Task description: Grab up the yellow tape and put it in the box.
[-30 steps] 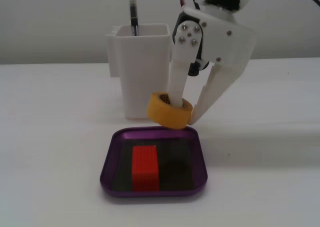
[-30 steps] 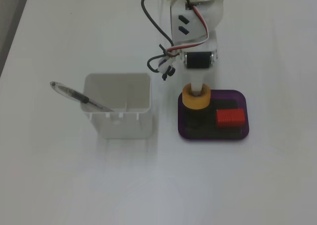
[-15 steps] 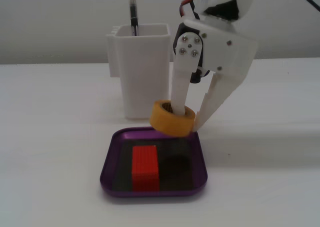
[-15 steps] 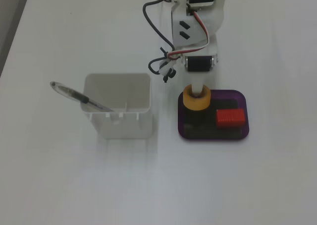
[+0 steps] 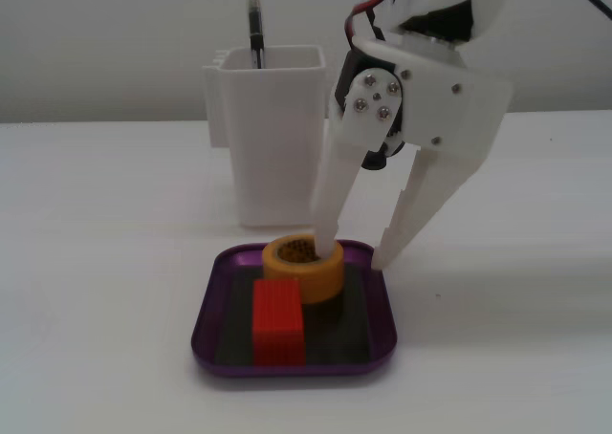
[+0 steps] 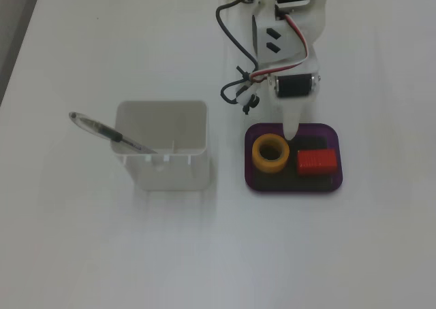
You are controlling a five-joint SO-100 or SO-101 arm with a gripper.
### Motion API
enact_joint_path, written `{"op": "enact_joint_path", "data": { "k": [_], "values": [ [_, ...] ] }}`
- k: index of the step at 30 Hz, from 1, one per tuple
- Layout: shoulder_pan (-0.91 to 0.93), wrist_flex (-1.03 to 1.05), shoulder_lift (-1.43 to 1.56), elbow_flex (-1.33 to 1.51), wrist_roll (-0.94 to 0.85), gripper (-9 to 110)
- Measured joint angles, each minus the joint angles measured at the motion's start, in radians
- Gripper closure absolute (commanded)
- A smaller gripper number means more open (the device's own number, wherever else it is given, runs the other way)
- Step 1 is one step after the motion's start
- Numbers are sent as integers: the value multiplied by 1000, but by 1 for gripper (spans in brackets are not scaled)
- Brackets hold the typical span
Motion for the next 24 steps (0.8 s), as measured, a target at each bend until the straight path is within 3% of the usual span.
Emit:
{"op": "enact_joint_path", "data": {
  "k": [10, 24],
  "values": [
    [11, 89, 87, -15, 0, 88],
    [40, 357, 900, 106, -3, 88]
  ]
}}
